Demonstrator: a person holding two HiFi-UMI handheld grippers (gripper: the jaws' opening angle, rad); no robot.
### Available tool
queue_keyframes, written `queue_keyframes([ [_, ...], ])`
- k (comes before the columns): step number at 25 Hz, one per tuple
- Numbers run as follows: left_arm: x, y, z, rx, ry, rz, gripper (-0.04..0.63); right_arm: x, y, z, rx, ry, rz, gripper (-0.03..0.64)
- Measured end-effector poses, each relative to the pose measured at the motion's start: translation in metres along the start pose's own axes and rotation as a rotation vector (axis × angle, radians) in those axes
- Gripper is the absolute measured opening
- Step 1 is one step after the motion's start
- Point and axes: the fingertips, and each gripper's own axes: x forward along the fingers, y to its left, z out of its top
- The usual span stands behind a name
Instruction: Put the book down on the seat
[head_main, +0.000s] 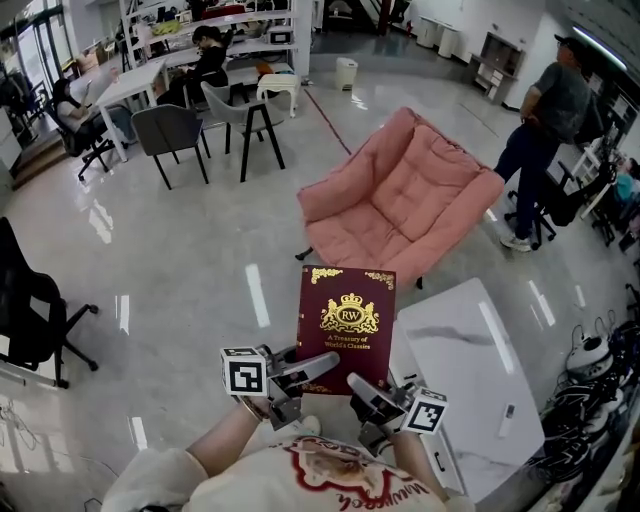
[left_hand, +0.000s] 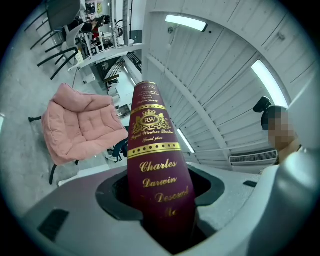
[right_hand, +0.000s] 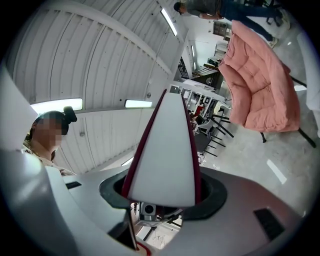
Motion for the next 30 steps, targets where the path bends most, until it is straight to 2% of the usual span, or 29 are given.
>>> queue_keyframes([
  [9,0.013,0.008,0.017,0.01,0.004,0.014,0.247,0.008,-0.009,0.02,0.011,-0.011,0.02,0.222],
  [17,0.029,0.037,0.044,0.009,0.01,0.012,0.247,0.026,-0.036,0.046,0.023,-0.009,0.004,0.222],
  [21,0.048,0.059,0.067,-0.003,0.012,0.002,0.247,0.04,-0.057,0.074,0.012,-0.006,-0.007,0.222],
  [30,0.102,0.121,0.147,0.012,0.053,-0.022,0.247,0.086,-0.117,0.157,-0.002,-0.045,-0.018,0.222],
])
